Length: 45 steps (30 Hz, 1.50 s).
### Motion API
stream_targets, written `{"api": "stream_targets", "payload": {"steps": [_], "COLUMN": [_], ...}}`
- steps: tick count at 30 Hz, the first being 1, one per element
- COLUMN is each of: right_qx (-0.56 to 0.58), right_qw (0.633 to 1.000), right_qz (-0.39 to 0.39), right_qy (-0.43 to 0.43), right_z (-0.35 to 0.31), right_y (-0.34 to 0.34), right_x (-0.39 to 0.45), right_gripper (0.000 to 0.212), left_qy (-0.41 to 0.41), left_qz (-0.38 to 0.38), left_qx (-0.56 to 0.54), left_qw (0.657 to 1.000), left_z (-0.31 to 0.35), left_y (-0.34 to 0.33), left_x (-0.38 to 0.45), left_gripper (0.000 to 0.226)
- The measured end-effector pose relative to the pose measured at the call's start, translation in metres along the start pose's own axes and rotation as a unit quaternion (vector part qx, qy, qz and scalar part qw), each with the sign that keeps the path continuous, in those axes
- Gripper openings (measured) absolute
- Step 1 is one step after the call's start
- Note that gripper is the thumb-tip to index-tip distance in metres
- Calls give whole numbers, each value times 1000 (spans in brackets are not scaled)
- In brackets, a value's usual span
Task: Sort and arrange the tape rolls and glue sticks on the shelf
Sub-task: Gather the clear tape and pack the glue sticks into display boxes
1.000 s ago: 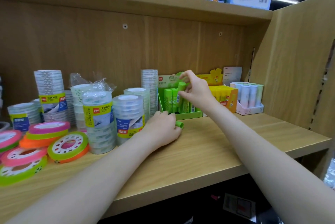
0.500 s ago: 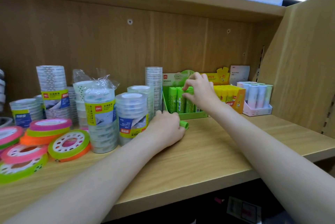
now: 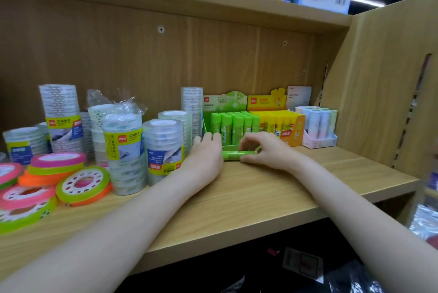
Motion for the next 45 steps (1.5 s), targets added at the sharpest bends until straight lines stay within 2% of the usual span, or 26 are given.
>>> {"api": "stream_targets", "payload": {"steps": [3,6,9,12,16,21,23,25,28,31,33,35,37,40,42,45], "right_qx": [94,260,370,404,348,335,343,347,350,375,407,425,380,197,71,-66], "right_qw": [986,927,868,857,886,886,883,881,880,876,867,865,889,943,963,976], "right_qz": [127,258,316,304,279,287,285,286,283,269,262,255,253,266,258,196], "right_qy": [-42,-78,-101,-103,-126,-144,-148,-150,-150,-142,-120,-82,-41,6,41,71], "right_z": [9,9,11,9,8,15,14,12,11,9,6,2,-4,-10,-15,-18], "right_y": [16,29,30,28,26,25,25,25,26,25,24,23,23,24,21,11], "right_x": [-3,-6,-7,-7,-6,-8,-8,-9,-10,-10,-10,-10,-7,6,20,36], "right_gripper": [17,13,15,24,22,17,16,16,14,26,39,50,49,45,45,43], "left_qy": [18,8,-2,-9,-40,-178,-221,-229,-183,-127,-116,-109,-103,-86,-66,-36], "left_qz": [-22,-50,-55,-49,-33,-84,-71,17,125,114,99,78,38,-24,-43,-58], "left_qx": [14,38,40,35,-3,-104,-124,-58,172,297,296,244,173,92,72,28], "left_qw": [999,998,998,998,999,975,965,971,960,940,943,960,979,992,994,997], "left_z": [0,-1,-2,-2,-1,14,21,24,18,5,1,1,-1,-7,-8,-6], "left_y": [1,1,-1,-1,-2,2,6,10,13,12,11,9,6,2,-1,-5], "left_x": [-3,-4,-4,-4,-6,-19,-25,-29,-32,-35,-35,-32,-28,-19,-16,-16], "left_gripper": [28,20,27,33,26,19,21,27,32,28,27,26,27,34,38,40]}}
Point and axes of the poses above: each hand's wrist, its own x-axis towards the middle knuckle, its own y-axis out of the back of the hand, z = x × y, the point moved 3 cm from there along x, towards the middle knuckle, and after that the axes turned 15 degrees about y, right-handed, at the moved point
